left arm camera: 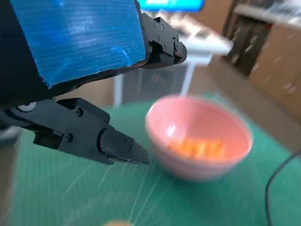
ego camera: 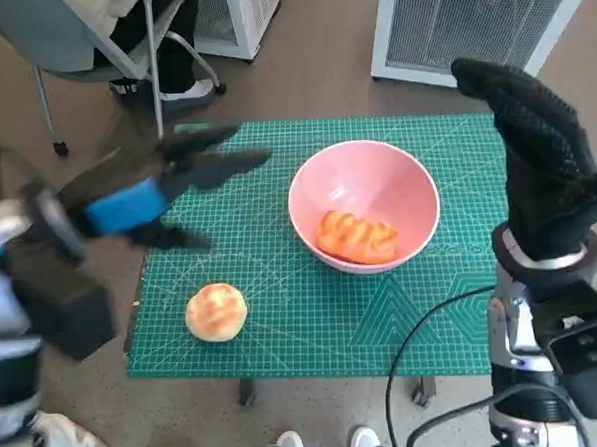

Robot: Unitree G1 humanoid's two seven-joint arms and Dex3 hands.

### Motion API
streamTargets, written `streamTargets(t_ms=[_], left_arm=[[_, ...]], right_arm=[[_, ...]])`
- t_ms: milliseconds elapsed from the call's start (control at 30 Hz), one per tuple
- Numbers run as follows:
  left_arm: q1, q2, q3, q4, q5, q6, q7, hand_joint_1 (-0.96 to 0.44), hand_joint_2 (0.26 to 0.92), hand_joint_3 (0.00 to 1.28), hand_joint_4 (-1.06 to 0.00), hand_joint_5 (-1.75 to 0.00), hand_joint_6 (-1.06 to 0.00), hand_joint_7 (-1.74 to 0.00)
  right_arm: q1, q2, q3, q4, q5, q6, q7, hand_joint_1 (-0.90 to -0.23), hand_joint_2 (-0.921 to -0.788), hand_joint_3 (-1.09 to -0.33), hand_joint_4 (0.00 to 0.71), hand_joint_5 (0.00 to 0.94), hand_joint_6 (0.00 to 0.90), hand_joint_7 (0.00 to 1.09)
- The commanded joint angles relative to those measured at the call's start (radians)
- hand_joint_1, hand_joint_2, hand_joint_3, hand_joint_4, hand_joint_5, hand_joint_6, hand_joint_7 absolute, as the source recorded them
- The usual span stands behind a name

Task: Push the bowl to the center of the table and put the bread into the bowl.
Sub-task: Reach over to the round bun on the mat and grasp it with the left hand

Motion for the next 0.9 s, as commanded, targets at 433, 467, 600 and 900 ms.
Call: streamTargets(t_ms=[433, 467, 600, 900], left_arm=[[0.271, 0.059, 0.025, -0.126, 0.033, 0.046, 0.001, -0.24, 0.882, 0.01, -0.18, 0.00, -0.31, -0.02], [0.278, 0.056, 0.020, -0.128, 0.043, 0.048, 0.005, -0.24, 0.882, 0.01, -0.18, 0.00, -0.31, -0.02], [0.299, 0.051, -0.002, -0.133, 0.099, 0.057, 0.028, -0.25, 0.882, 0.01, -0.18, 0.00, -0.30, -0.02], [0.309, 0.014, -0.077, -0.120, 0.222, 0.091, 0.095, -0.21, 0.867, 0.00, -0.17, 0.00, -0.29, -0.01]], right_arm=[[0.002, 0.002, 0.012, 0.025, 0.019, 0.009, 0.027, -0.582, -0.921, -0.737, 0.318, 0.003, 0.044, 0.67], [0.002, 0.002, 0.013, 0.026, 0.018, 0.008, 0.027, -0.583, -0.921, -0.737, 0.318, 0.003, 0.044, 0.67], [0.002, 0.004, 0.017, 0.027, 0.013, 0.008, 0.028, -0.584, -0.921, -0.737, 0.317, 0.003, 0.044, 0.67], [0.002, 0.000, 0.022, 0.030, 0.014, 0.010, 0.034, -0.589, -0.921, -0.738, 0.317, 0.003, 0.041, 0.67]])
